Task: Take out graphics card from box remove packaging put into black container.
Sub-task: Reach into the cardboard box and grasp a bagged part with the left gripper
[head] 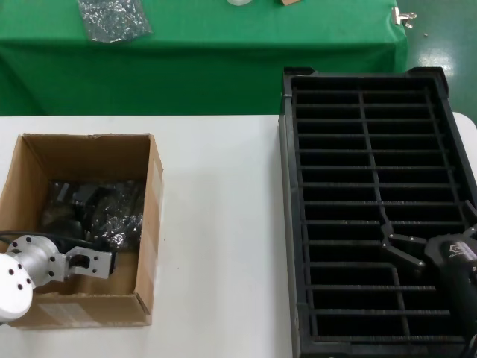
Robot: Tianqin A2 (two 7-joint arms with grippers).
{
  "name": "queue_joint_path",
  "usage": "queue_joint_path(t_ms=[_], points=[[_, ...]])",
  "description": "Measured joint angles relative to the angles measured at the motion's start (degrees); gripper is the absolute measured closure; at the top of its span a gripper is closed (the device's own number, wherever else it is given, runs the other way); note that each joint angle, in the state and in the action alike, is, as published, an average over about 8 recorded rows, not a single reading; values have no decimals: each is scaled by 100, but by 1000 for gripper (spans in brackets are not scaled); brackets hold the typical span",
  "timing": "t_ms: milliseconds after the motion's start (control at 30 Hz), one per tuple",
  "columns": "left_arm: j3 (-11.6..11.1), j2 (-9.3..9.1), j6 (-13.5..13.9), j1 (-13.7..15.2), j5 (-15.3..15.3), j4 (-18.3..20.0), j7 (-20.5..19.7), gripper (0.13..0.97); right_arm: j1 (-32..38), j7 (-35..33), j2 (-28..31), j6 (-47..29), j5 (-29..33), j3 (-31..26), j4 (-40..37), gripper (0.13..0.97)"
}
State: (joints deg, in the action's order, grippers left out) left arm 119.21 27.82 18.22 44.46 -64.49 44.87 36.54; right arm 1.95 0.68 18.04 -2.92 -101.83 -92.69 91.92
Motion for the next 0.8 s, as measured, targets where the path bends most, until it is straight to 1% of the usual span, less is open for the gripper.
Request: queue_joint_path(t_ms=[200,333,600,633,800], points=[[-17,14,-67,-19,44,33,-38,402,0,0,0,0,0,0,0,129],[-59,30,-107,-37,125,94,-115,402,0,0,0,0,0,0,0,129],[-193,99,-37,-158,476,410,-440,617,0,0,0,0,0,0,0,129],[-210,109,-20,-175,520,451,-481,617,0,0,0,0,0,0,0,129],[-306,162,73,-264,726,669,-674,730,0,0,0,0,0,0,0,129]])
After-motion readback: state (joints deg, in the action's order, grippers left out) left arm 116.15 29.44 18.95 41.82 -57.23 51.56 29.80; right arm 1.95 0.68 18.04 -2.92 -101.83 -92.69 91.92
